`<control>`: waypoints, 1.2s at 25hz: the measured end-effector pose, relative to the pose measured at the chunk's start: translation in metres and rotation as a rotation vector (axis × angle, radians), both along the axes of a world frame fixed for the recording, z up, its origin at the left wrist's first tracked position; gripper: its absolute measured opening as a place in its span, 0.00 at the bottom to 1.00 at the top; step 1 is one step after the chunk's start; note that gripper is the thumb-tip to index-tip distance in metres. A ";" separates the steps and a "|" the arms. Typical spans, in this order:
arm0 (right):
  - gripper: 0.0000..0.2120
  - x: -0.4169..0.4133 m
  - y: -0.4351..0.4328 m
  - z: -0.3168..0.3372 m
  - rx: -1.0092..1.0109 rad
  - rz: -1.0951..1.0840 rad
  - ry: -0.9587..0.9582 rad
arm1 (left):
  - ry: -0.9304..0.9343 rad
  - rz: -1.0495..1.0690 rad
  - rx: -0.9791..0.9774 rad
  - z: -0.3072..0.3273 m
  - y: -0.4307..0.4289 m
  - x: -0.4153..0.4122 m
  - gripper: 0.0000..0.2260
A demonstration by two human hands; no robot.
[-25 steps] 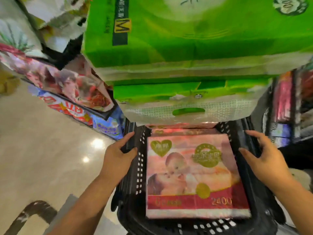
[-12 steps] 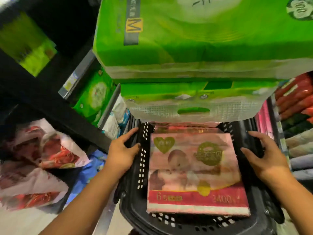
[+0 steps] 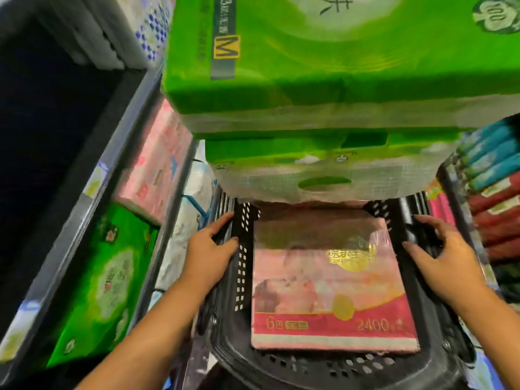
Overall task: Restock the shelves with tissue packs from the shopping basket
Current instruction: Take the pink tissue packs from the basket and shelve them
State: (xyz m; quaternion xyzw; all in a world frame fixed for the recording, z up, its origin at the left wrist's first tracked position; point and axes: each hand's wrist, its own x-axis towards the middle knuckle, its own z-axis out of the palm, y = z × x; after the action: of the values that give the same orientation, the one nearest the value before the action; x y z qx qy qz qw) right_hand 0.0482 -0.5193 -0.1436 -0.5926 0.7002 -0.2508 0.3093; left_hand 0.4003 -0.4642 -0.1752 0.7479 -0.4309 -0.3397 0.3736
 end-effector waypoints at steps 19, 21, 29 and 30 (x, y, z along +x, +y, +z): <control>0.22 0.133 -0.534 -0.147 0.072 -0.046 0.010 | -0.013 0.037 0.109 -0.126 -0.528 0.129 0.24; 0.22 0.156 -0.573 -0.181 0.068 -0.043 -0.003 | -0.017 0.041 0.112 -0.162 -0.570 0.155 0.25; 0.23 0.232 -0.679 -0.340 0.064 -0.042 -0.028 | -0.066 0.017 0.065 -0.309 -0.686 0.232 0.24; 0.23 0.239 -0.686 -0.358 0.057 -0.038 -0.029 | -0.078 0.018 0.059 -0.327 -0.692 0.240 0.24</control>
State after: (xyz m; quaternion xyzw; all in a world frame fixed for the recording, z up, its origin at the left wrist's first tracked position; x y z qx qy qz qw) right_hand 0.2871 -1.2051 -0.5015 -0.5663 0.7138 -0.2449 0.3314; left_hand 0.6401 -1.1564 -0.5022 0.7751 -0.4281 -0.3196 0.3373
